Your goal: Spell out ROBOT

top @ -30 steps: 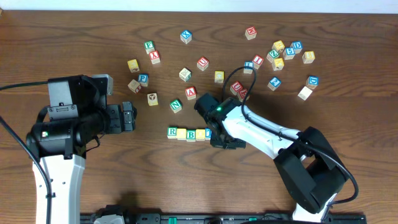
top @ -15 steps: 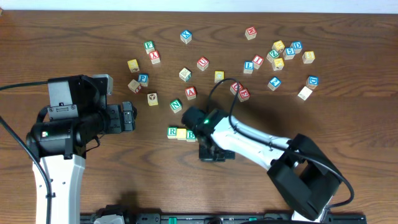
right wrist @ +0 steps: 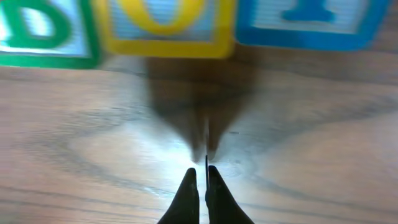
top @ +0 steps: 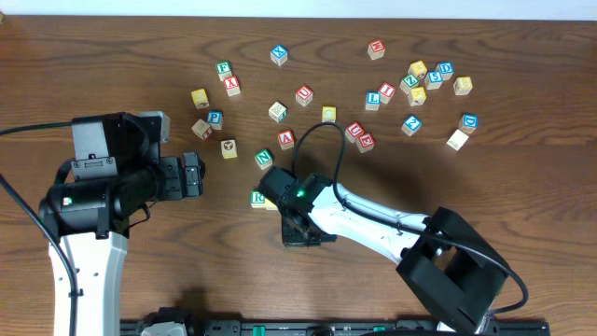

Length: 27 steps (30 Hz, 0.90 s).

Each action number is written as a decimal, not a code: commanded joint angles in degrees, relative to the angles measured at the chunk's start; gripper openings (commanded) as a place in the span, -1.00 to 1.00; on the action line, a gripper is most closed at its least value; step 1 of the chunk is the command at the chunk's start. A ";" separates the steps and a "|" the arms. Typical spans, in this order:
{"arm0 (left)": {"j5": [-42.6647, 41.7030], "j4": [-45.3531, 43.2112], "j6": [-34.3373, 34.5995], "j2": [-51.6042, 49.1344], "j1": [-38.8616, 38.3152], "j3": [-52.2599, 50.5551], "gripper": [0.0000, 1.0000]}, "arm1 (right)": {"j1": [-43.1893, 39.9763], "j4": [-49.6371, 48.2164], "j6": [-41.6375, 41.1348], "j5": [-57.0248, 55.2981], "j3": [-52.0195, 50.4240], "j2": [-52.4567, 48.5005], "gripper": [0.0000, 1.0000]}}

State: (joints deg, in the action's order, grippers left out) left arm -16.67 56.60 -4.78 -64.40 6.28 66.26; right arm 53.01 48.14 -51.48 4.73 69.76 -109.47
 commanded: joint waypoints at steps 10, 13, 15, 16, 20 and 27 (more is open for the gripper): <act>-0.85 0.09 -0.76 0.07 0.24 0.72 0.92 | 0.28 -7.26 1.44 5.77 -0.11 0.31 -0.98; -0.85 0.09 -0.76 0.07 0.24 0.72 0.92 | 0.28 -8.68 1.77 4.00 -0.11 0.31 -0.98; -0.85 0.09 -0.76 0.07 0.24 0.72 0.92 | 0.28 -9.14 2.08 1.81 -0.11 0.31 -0.98; -0.85 0.09 -0.76 0.07 0.24 0.72 0.92 | 0.28 -9.11 2.12 0.90 -0.11 0.31 -0.98; -0.85 0.09 -0.76 0.07 0.24 0.72 0.92 | 0.28 -9.20 2.27 -3.87 -0.11 0.31 -0.98; -0.85 0.09 -0.76 0.07 0.24 0.72 0.92 | 0.33 -10.21 2.75 -5.86 -0.11 0.31 -0.98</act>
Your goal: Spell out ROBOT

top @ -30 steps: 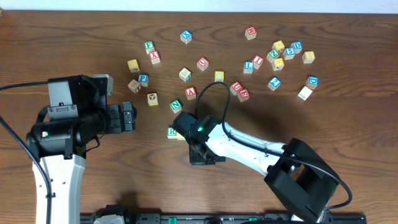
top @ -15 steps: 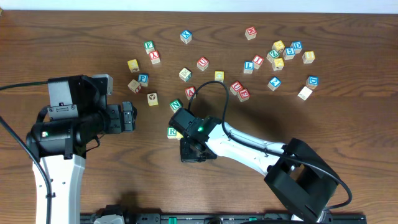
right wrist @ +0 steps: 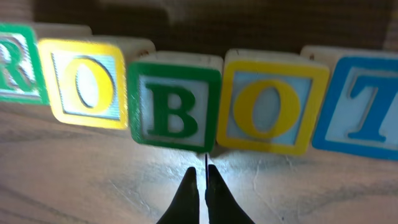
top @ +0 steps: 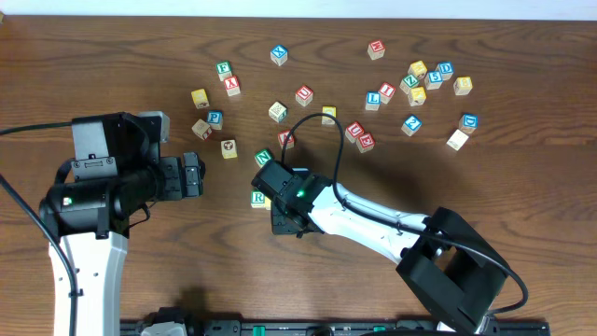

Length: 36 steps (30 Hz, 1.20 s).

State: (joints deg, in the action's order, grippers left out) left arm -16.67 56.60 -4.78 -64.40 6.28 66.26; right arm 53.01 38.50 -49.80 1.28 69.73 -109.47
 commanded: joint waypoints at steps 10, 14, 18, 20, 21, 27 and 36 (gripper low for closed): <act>-0.85 0.09 -0.76 0.07 0.24 0.72 0.92 | 0.35 -1.31 1.05 -2.21 -0.09 0.31 -0.98; -0.85 0.09 -0.76 0.07 0.24 0.72 0.92 | 0.35 -2.05 1.05 -2.19 -0.09 0.31 -0.98; -0.85 0.09 -0.76 0.07 0.24 0.72 0.92 | 0.35 -2.80 1.07 -2.21 -0.11 0.31 -0.98; -0.85 0.09 -0.76 0.07 0.24 0.72 0.92 | 0.35 -3.19 1.07 -2.21 -0.11 0.31 -0.98; -0.85 0.09 -0.76 0.07 0.24 0.72 0.92 | 0.35 -3.30 1.07 -2.21 -0.11 0.31 -0.98; -0.85 0.09 -0.76 0.07 0.24 0.72 0.92 | 0.35 -3.93 1.22 -2.23 -0.11 0.31 -0.98; -0.85 0.09 -0.76 0.07 0.24 0.72 0.92 | 0.33 -5.03 2.32 -2.51 -0.11 0.28 -0.98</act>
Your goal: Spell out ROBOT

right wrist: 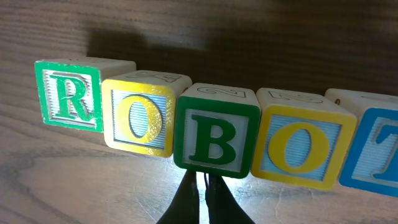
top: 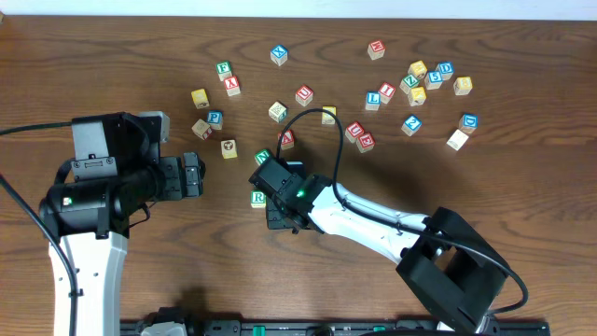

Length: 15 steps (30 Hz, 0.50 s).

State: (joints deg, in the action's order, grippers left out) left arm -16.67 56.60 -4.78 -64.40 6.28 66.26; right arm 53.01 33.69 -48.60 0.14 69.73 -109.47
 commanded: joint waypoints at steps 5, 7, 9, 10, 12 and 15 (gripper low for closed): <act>-0.85 0.09 -0.76 0.07 0.24 0.72 0.92 | 0.33 -0.31 1.09 -1.95 -0.11 0.28 -0.98; -0.85 0.09 -0.76 0.07 0.24 0.72 0.92 | 0.33 -0.31 1.09 -1.92 -0.11 0.28 -0.98; -0.85 0.09 -0.76 0.07 0.24 0.72 0.92 | 0.33 -0.28 1.11 -1.95 -0.11 0.28 -0.98; -0.85 0.09 -0.76 0.07 0.24 0.72 0.92 | 0.33 -0.31 1.11 -1.95 -0.11 0.28 -0.98; -0.85 0.09 -0.76 0.07 0.24 0.72 0.92 | 0.33 -0.28 1.11 -1.97 -0.11 0.28 -0.98; -0.85 0.09 -0.76 0.07 0.24 0.72 0.92 | 0.33 -0.31 1.11 -1.95 -0.11 0.28 -0.97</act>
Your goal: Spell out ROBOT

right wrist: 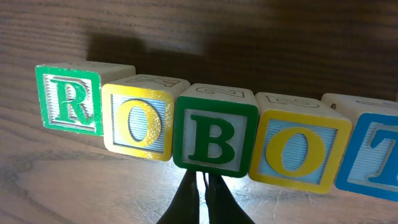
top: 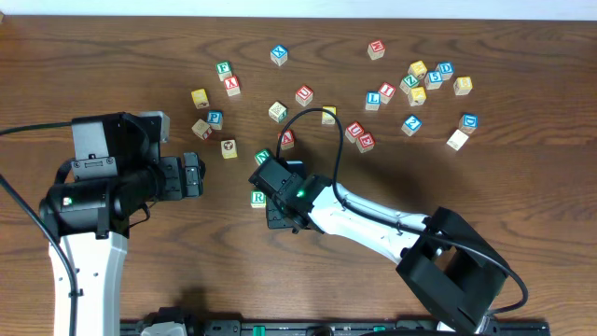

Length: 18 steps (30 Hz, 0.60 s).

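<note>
Five letter blocks stand side by side in the right wrist view: green R point(right wrist: 68, 99), yellow O point(right wrist: 138, 121), green B point(right wrist: 216, 134), yellow O point(right wrist: 293, 152) and blue T point(right wrist: 372, 163), cut off at the right edge. My right gripper point(right wrist: 200, 179) is shut, its tips touching the foot of the B block. From overhead the right gripper point(top: 280, 213) covers most of the row, and only the R block point(top: 258, 198) shows beside it. My left gripper point(top: 193, 175) hangs at the left, away from the blocks, its jaws unclear.
Many loose letter blocks are scattered over the far half of the table. A green N block point(top: 263, 157) and a red block point(top: 286, 138) lie just behind the right wrist. The right arm's cable point(top: 312, 126) loops over them.
Almost nothing. The row sits slightly lower in the right wrist view, and the shut fingertips still touch the foot of the B block. The left arm has not moved.
My shut right gripper was first low on the table close under the second O, near the row's right end. Then it pointed at the B from close up. Later it stood further left with nearly the whole word in view, tips at the B, as now.
</note>
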Each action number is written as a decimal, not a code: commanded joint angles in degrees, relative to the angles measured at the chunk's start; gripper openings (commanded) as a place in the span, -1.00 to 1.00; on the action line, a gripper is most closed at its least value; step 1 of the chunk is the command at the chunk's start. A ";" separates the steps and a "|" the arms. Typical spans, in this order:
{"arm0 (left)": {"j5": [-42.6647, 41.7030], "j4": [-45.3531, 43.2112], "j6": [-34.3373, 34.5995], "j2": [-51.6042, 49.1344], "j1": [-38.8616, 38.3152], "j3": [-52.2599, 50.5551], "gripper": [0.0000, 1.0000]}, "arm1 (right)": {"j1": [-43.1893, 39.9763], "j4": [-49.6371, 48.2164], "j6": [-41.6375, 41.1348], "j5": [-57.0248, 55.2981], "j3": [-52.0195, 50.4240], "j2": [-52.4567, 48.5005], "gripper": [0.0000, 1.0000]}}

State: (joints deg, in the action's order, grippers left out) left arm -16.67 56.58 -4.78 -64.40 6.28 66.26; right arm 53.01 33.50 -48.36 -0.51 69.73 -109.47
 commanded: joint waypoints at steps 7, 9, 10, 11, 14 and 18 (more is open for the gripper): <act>-0.85 0.11 -0.76 0.07 0.24 0.72 0.92 | 0.35 -0.02 0.85 -0.35 -0.11 0.28 -0.98; -0.85 0.11 -0.76 0.07 0.24 0.72 0.92 | 0.35 0.35 0.85 1.88 -0.11 0.28 -0.98; -0.85 0.11 -0.76 0.07 0.24 0.72 0.92 | 0.35 0.63 0.85 2.93 -0.11 0.28 -0.98; -0.85 0.11 -0.76 0.07 0.24 0.72 0.92 | 0.35 1.03 0.85 3.80 -0.11 0.28 -0.98; -0.85 0.11 -0.76 0.07 0.24 0.72 0.92 | 0.35 3.30 0.52 4.35 -0.11 0.28 -0.98; -0.85 0.11 -0.76 0.07 0.24 0.72 0.92 | 0.35 6.40 0.15 3.96 -0.11 0.28 -0.98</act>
State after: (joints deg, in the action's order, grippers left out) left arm -16.67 56.60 -4.78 -64.40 6.28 66.26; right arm 53.01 38.52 -48.36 3.05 69.71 -109.47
